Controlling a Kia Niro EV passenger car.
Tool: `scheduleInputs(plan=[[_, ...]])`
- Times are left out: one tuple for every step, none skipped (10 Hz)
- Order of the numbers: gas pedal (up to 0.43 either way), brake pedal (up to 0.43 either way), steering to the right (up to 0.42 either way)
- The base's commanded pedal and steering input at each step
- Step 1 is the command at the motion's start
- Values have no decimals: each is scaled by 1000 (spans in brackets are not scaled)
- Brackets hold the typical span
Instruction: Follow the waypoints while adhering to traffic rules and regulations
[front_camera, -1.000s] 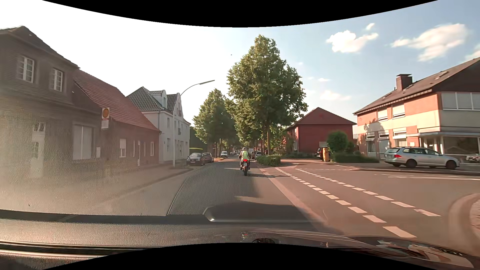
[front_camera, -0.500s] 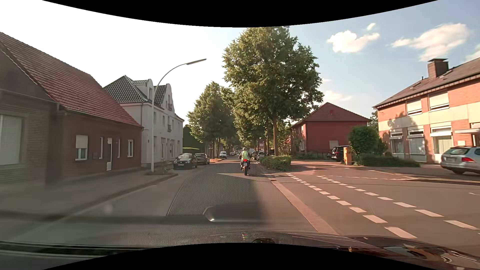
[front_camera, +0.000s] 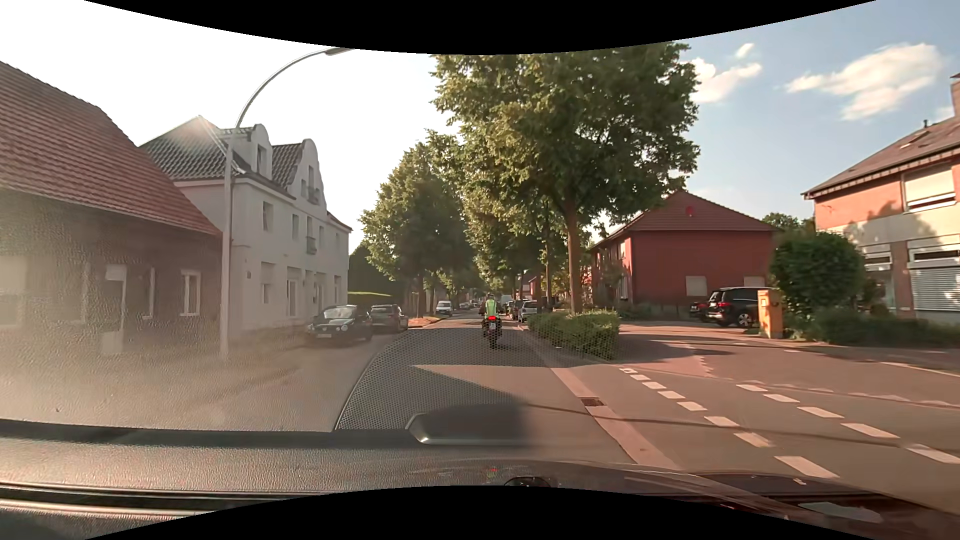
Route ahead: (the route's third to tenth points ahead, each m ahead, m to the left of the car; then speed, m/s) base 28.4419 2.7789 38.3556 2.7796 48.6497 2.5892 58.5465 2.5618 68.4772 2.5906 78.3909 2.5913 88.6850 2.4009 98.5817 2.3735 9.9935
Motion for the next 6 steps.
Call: scheduleInputs(plan=[[157,0,-6],[157,0,-6],[157,0,-6],[157,0,-6],[157,0,-6],[157,0,-6]])
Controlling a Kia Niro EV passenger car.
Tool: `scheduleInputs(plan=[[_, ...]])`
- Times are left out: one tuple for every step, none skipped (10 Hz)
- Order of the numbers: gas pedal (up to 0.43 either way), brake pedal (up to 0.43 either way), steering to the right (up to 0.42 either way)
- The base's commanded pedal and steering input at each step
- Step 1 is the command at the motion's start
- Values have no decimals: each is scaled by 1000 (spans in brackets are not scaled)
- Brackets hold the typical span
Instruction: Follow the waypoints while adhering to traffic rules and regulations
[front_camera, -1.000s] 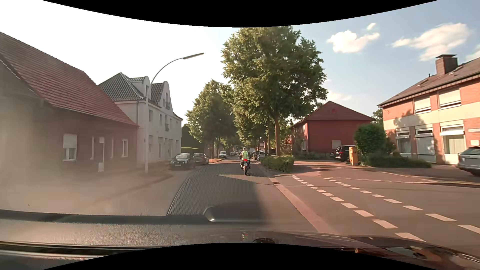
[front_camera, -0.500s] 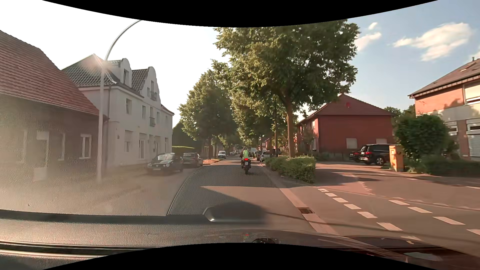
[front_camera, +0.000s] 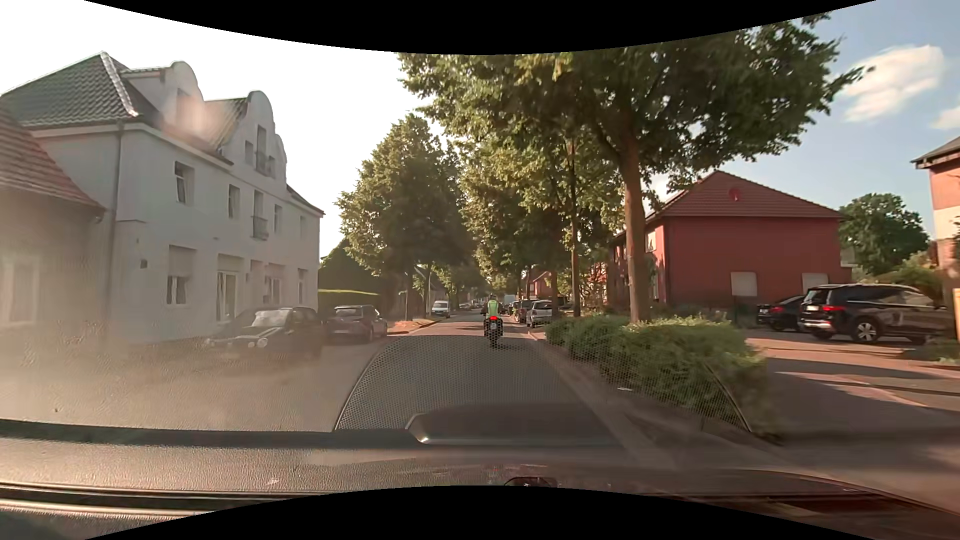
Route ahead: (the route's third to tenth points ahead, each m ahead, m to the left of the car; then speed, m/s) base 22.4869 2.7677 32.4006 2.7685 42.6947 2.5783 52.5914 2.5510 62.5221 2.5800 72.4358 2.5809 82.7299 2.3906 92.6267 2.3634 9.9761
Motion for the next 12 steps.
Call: scheduleInputs(plan=[[157,0,-6],[157,0,-6],[157,0,-6],[157,0,-6],[157,0,-6],[157,0,-6],[157,0,-6],[157,0,-6],[157,0,-6],[157,0,-6],[157,0,-6],[157,0,-5]])
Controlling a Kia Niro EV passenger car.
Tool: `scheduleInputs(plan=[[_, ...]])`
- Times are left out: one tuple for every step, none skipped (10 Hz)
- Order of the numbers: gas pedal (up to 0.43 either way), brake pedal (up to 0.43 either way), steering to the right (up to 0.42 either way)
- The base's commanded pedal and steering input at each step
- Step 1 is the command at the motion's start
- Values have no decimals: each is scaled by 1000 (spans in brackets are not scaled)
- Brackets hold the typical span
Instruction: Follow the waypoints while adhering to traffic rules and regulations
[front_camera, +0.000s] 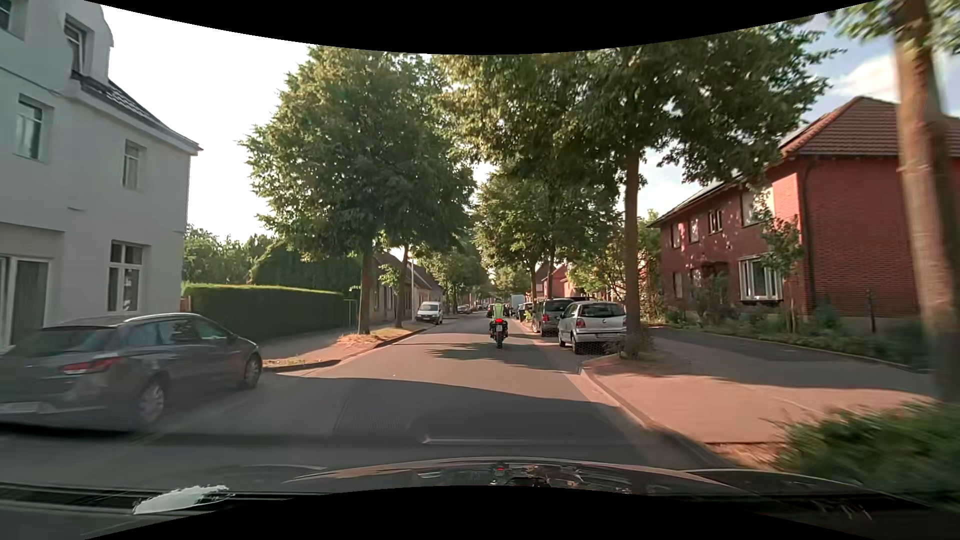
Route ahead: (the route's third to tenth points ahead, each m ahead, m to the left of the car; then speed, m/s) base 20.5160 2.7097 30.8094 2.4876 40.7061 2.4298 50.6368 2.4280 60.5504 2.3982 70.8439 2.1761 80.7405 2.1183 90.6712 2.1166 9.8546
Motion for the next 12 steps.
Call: scheduleInputs(plan=[[157,0,-4],[157,0,-4],[157,0,-4],[157,0,-4],[157,0,-4],[157,0,-3],[157,0,0],[157,0,3],[157,0,6],[157,0,5],[157,0,5],[157,0,5]])
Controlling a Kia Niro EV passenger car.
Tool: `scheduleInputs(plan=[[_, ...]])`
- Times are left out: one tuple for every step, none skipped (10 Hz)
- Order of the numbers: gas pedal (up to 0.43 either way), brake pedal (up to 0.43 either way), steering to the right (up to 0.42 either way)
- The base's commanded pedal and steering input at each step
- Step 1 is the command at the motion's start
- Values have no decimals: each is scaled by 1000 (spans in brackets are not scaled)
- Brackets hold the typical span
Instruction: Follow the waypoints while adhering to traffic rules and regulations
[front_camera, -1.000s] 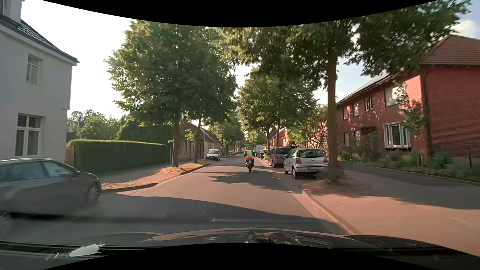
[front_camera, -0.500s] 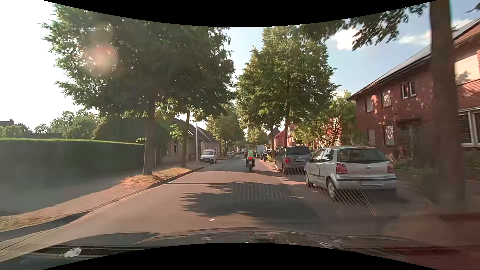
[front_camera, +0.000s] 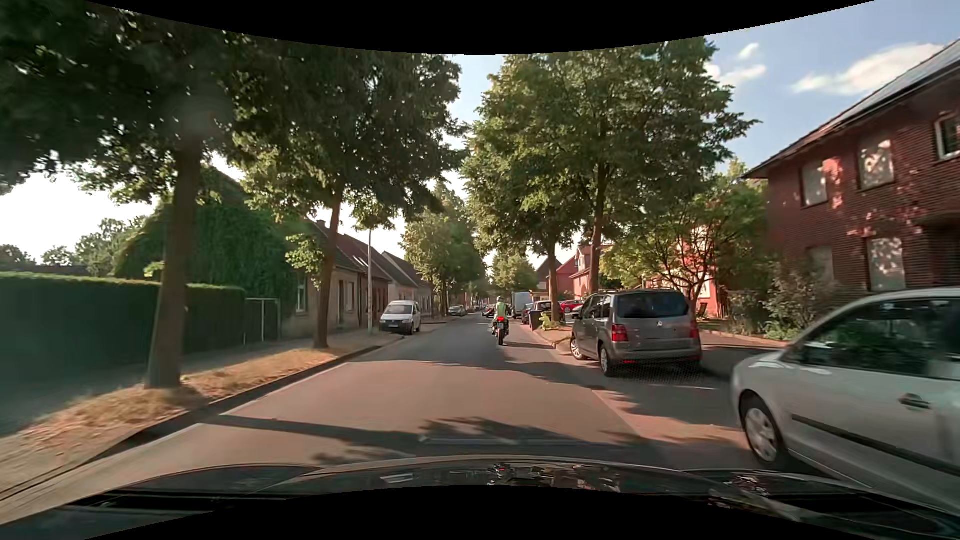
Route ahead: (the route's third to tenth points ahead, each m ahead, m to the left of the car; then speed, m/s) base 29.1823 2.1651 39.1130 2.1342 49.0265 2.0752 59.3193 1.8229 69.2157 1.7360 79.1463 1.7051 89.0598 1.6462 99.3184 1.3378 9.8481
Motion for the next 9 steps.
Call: scheduleInputs(plan=[[157,0,5],[157,0,5],[157,0,5],[157,0,5],[157,0,4],[157,0,4],[157,0,2],[157,0,0],[157,0,-2]])
